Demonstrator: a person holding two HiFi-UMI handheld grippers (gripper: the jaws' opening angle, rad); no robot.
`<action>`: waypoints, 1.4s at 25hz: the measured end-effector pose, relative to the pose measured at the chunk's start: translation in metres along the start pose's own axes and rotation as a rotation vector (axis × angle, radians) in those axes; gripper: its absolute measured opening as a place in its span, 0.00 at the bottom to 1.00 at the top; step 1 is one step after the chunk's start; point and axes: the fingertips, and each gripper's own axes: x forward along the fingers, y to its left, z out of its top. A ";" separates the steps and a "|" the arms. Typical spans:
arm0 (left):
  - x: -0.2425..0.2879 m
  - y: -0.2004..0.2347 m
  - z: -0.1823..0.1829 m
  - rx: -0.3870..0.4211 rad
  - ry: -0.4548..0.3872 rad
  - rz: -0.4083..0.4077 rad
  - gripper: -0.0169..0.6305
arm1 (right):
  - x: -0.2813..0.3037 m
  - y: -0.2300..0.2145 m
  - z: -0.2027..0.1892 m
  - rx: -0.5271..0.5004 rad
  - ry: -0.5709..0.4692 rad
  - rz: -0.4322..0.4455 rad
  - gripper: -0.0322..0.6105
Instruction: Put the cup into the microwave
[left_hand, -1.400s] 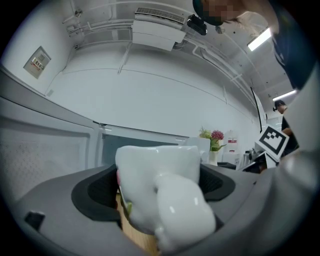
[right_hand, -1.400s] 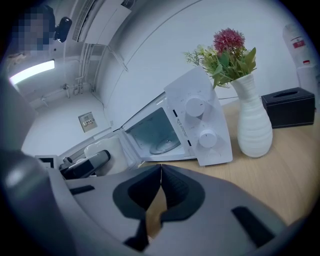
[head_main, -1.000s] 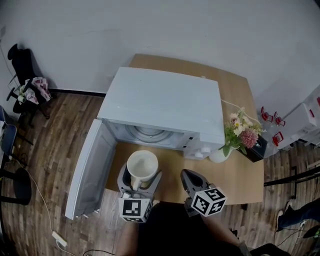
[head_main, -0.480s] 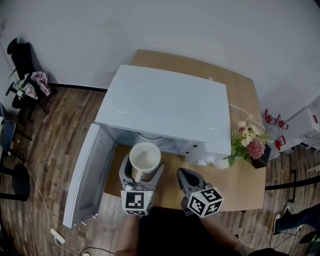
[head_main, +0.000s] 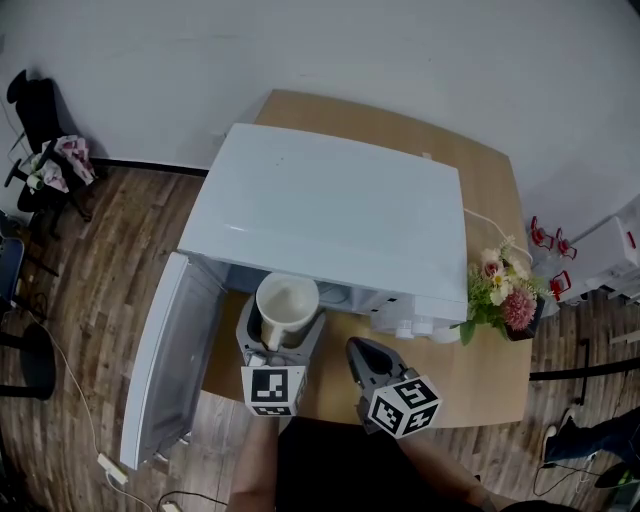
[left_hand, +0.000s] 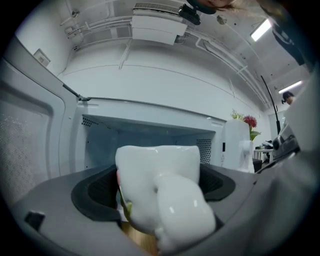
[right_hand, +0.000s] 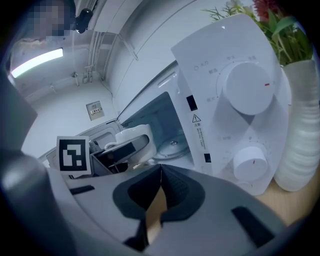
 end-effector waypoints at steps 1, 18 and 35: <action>0.004 0.002 0.002 0.003 -0.005 0.003 0.73 | 0.001 -0.001 -0.001 0.000 0.004 0.001 0.04; 0.058 0.017 -0.014 0.047 0.023 0.038 0.73 | 0.011 -0.014 -0.004 0.017 0.046 0.006 0.04; 0.086 0.029 -0.030 0.092 0.081 0.066 0.73 | 0.021 -0.019 -0.014 0.023 0.080 0.009 0.04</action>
